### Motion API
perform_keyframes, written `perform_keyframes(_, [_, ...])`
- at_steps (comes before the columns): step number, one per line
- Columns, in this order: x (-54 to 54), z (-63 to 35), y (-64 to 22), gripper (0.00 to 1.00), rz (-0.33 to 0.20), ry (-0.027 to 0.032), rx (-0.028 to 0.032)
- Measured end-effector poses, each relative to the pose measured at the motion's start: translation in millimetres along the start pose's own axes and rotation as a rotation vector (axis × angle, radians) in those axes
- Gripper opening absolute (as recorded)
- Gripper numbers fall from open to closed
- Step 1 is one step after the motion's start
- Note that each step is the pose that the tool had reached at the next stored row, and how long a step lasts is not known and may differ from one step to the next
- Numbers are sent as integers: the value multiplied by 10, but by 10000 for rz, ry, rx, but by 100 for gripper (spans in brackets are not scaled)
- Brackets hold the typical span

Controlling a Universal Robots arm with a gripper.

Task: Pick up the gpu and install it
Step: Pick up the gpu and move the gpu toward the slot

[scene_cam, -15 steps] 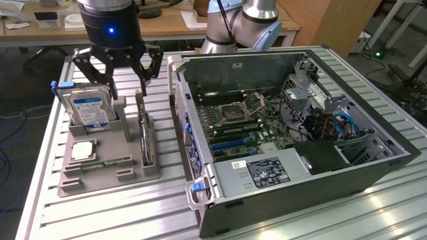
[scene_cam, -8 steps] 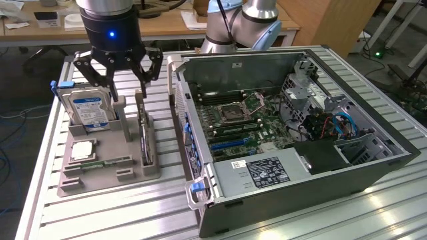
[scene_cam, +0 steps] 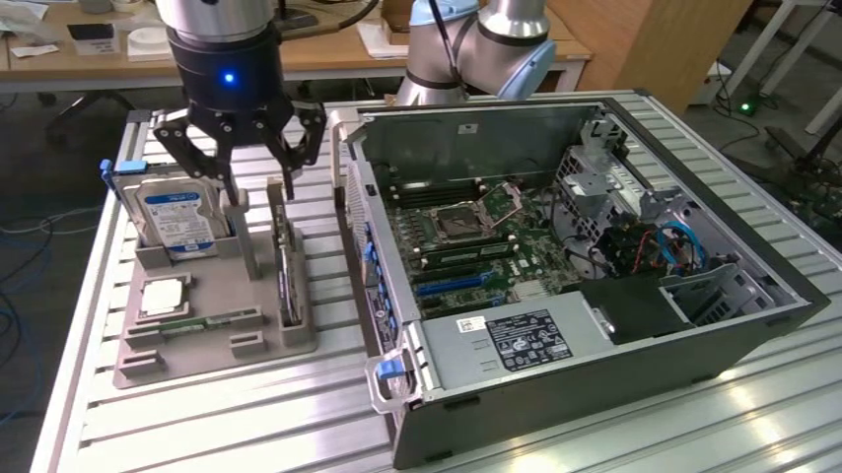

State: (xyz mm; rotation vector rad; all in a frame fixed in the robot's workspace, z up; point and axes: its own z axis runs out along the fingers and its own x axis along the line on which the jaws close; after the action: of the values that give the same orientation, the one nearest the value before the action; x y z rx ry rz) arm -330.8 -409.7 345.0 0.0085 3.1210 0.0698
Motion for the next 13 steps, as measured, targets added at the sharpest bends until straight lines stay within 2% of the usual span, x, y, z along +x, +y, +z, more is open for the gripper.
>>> perform_keyframes(10, [-36, 144, -9, 59, -205, 26, -4])
perform_keyframes(13, [-37, 190, -34, 59, -249, 41, -2])
